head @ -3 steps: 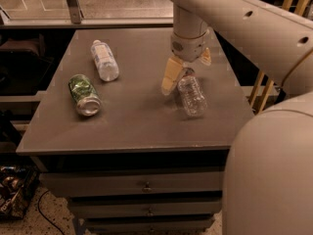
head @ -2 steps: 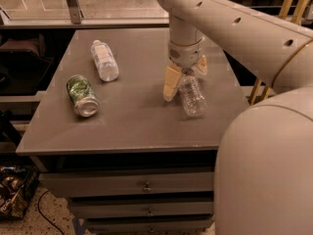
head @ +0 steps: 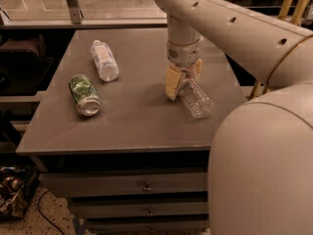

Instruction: Place water bottle upright

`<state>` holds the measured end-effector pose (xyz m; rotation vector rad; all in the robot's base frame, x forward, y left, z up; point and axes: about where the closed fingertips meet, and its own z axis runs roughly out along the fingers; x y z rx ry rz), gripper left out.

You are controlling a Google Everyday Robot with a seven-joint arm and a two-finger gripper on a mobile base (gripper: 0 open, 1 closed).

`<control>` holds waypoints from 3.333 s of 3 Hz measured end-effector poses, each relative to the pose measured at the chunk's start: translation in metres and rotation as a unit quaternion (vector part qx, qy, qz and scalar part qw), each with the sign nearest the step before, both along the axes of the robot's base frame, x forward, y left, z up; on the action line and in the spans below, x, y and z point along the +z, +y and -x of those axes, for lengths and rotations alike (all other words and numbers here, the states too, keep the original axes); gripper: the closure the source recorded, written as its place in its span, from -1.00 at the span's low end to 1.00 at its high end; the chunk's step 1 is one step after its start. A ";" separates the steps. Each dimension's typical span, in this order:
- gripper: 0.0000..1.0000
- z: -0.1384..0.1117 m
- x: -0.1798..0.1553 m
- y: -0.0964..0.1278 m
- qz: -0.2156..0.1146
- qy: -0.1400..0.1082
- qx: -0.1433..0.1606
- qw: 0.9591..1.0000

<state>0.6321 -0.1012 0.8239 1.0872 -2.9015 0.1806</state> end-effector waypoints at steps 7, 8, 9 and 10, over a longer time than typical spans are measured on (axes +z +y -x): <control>1.00 0.003 0.178 0.046 -0.285 -0.190 0.155 0.927; 1.00 0.006 0.182 0.064 -0.330 -0.226 0.194 0.896; 1.00 0.011 0.191 0.083 -0.386 -0.262 0.235 0.853; 1.00 0.020 0.203 0.103 -0.432 -0.303 0.282 0.801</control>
Offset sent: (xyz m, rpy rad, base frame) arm -0.0080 0.0186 0.1041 0.3626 -0.1186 0.0601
